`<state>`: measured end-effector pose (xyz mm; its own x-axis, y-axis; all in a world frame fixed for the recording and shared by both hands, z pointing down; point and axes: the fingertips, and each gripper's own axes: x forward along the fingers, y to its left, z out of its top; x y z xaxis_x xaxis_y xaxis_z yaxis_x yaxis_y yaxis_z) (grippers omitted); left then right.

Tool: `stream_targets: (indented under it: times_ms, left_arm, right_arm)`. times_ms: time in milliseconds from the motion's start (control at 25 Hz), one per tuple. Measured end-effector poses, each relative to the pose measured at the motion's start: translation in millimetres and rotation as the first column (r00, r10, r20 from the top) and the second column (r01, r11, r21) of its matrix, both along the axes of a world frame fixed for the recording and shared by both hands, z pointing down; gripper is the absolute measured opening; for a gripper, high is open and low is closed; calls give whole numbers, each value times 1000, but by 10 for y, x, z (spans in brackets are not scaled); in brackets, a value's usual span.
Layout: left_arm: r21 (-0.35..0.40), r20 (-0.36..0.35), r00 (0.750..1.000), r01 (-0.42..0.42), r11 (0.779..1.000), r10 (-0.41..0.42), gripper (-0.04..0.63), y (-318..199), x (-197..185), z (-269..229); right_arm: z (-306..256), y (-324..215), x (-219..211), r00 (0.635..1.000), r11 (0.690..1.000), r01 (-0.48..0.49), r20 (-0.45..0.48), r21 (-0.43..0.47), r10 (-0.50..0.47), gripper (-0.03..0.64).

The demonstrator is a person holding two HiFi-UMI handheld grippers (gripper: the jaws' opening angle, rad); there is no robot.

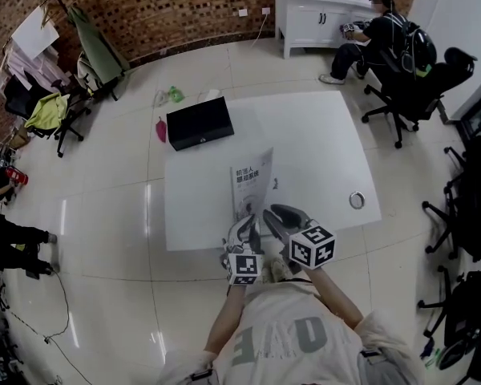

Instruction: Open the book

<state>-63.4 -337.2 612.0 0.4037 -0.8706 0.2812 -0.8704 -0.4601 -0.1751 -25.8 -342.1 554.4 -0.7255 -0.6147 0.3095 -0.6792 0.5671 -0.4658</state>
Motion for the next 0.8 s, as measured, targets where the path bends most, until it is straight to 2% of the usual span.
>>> stream_targets:
  times_ms: [120,200,240,320,480,560,640,720,800]
  left_arm:
    - [29,-102,988,117,993,-113,18,-50,-352,-143]
    - [37,-140,972,195,980,-188,20,-27,-604,-181]
    - [37,-153,964,228,973,-220,24,4,-711,-179]
    - [23,-166,946,285,958,-277,35,86,-917,-112]
    - [-51,-146,909,388,920,-391,69,174,-1376,131]
    - [-119,-139,884,432,894,-446,78,204,-1542,316]
    - [-171,-143,864,459,872,-483,84,223,-1640,456]
    - [-197,-150,849,476,857,-506,91,223,-1700,520]
    - [-216,-142,837,495,842,-528,102,218,-1741,571]
  right_arm:
    - [15,-24,88,998,999,-42,-34,33,44,65]
    - [339,-61,142,990,998,-59,-125,0,58,9]
    - [544,-68,177,982,997,-67,-179,-24,62,6]
    - [923,-51,232,957,995,-75,-286,-69,53,5]
    - [1439,46,237,888,990,-47,-459,-131,-19,5]
    - [1544,88,247,876,989,-37,-482,-141,-36,5]
    - [1553,99,259,890,987,-51,-455,-155,-26,5]
    - [1535,91,249,902,983,-64,-431,-170,-16,5]
    - [1530,85,232,898,986,-56,-439,-156,-19,5]
